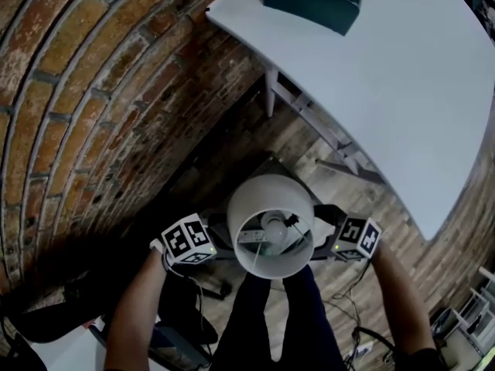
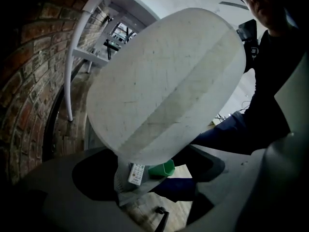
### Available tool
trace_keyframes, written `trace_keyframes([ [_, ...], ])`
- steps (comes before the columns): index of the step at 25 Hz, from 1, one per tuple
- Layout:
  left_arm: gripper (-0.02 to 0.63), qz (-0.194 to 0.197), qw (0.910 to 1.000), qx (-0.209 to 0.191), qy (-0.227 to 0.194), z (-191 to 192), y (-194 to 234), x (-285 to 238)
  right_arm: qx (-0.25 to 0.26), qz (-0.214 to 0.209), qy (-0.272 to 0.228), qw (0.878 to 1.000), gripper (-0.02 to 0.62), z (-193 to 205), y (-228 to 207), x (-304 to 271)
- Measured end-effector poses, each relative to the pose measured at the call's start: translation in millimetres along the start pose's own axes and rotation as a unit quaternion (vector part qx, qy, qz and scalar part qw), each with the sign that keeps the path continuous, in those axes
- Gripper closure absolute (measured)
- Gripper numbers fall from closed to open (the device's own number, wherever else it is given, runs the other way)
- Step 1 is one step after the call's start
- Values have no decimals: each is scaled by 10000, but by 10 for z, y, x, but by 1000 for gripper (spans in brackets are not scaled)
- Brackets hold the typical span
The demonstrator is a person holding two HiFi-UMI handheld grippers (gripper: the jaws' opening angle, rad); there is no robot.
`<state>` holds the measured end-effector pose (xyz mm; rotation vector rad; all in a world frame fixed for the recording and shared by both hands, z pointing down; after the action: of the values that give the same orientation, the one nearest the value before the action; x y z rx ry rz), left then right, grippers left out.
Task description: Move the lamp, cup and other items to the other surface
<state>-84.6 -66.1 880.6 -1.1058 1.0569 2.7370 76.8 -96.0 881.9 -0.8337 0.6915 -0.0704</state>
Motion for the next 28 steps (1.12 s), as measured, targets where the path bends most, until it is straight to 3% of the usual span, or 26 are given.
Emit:
trace_keyframes([
  [6, 186, -41, 9999, 16, -109, -25, -120, 48, -39, -6, 9, 10000, 74, -171, 268, 107],
  [9, 186, -55, 9998, 10, -202, -99, -223, 140, 188, -73, -225, 9995, 74, -172, 329, 131],
  [16, 186, -76, 9992, -89, -374, -415, -625, 594, 229, -114, -459, 9986, 74, -391, 790, 395],
  [28, 186, 91, 9975, -119, -694, -1191, -1793, 1544, 110, -6, -592, 9982, 72, -1022, 2144, 1313],
])
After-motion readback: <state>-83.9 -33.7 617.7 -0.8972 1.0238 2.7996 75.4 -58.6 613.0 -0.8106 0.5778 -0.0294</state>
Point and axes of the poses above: the fingertips, and each gripper's own axes: x backward along the fingers, y to its left, z out of its underside, the point moved 2 cm from there along x, backward along the fingers, and after that the axes turned 7 degrees about -x, right-handed, at the moved point
